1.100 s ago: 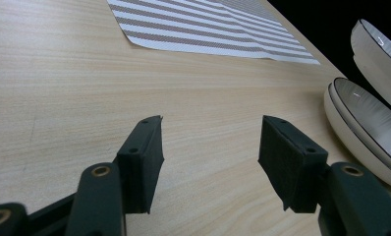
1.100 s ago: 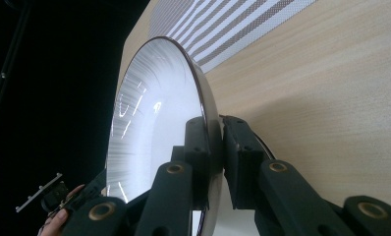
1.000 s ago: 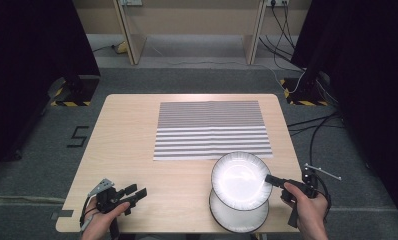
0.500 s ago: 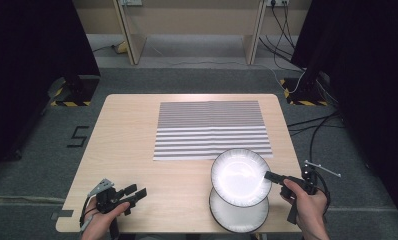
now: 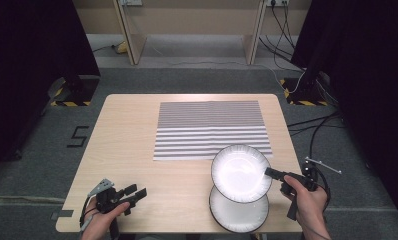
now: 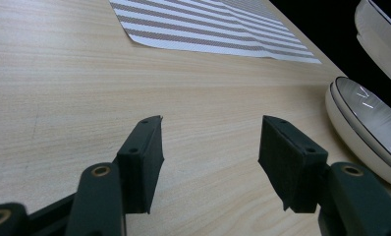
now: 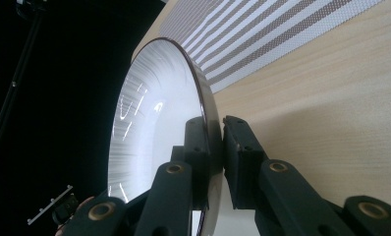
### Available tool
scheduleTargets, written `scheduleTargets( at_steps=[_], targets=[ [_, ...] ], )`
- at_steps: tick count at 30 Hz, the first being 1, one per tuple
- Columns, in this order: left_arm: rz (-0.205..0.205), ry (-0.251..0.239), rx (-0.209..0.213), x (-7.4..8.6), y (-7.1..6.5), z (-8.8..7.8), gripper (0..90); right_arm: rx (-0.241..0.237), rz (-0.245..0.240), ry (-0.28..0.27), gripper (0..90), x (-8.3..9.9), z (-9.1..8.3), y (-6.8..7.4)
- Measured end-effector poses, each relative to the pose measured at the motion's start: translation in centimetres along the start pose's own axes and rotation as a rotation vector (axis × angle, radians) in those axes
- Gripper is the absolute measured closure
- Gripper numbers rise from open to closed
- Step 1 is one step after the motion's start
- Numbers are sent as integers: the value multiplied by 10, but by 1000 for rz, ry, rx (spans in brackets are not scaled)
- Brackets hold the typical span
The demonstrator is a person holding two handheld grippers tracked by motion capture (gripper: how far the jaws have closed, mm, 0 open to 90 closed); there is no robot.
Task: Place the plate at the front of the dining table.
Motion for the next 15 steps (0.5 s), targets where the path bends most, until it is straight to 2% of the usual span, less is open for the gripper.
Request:
scheduleTargets(
  at_steps=[15],
  targets=[
    [-2,-2,0,0,0,0,418,-7,3,-13,811,-11,2,8]
  ],
)
Point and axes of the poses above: each handheld gripper's, and its own axes: z roughly forward along the jaws, x roughly out of its underside, y roughly to its left, the point moved 9 cm from there along z, roughly forward along the jaws, and after that the axes turned 10 degrees about -y, right-handed, at the moved point
